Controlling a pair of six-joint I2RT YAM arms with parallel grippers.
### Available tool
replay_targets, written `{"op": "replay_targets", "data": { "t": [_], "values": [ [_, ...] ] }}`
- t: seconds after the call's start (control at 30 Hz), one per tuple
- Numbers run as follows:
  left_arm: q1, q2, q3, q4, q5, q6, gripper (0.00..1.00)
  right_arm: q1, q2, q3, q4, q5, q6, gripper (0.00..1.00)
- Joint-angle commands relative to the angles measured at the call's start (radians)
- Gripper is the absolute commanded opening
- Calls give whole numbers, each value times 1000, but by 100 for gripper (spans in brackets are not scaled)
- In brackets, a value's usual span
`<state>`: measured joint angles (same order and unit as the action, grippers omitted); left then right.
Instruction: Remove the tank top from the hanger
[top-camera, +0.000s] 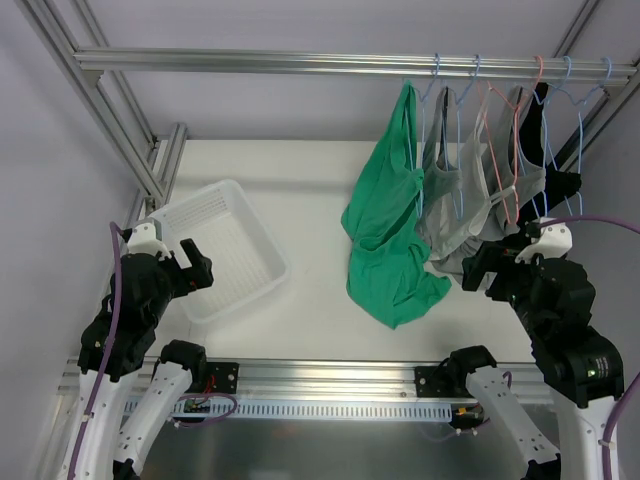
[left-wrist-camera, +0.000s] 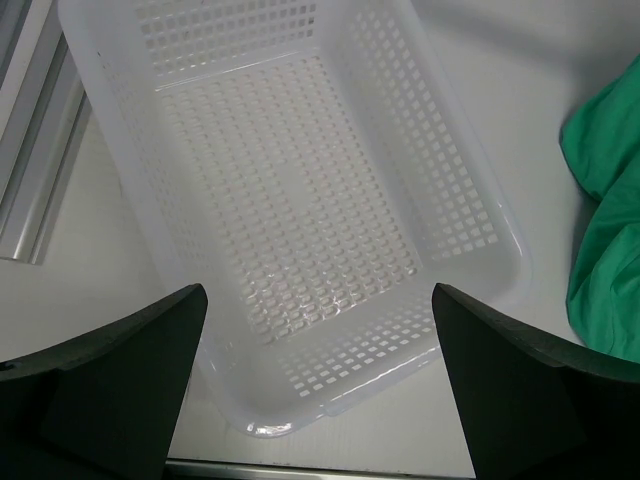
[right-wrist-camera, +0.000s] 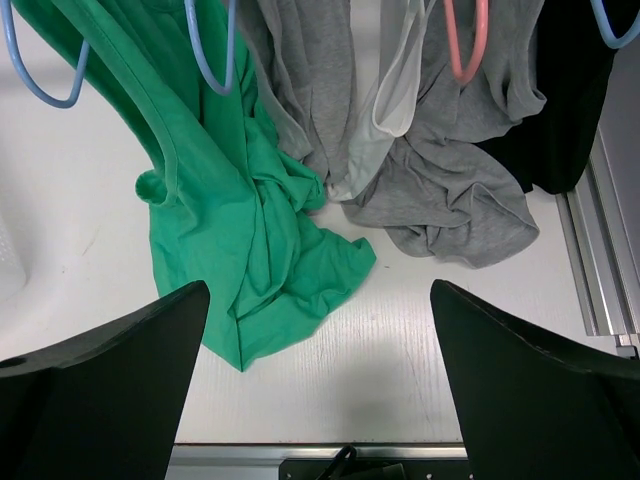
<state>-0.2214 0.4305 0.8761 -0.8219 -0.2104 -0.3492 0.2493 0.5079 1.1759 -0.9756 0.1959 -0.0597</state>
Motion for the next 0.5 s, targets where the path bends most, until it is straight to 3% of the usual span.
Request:
{"op": "replay_targets", "data": {
  "t": [0.0, 0.27, 0.47],
  "values": [
    [4, -4, -5, 32, -15, -2, 99, 5, -5, -4, 41, 30, 17, 100],
    [5, -6, -6, 32, -18, -4, 99, 5, 27, 30, 71, -19, 37, 100],
    [5, -7, -9, 33, -9, -4, 99, 5, 168, 210, 162, -228, 57, 100]
  ]
}}
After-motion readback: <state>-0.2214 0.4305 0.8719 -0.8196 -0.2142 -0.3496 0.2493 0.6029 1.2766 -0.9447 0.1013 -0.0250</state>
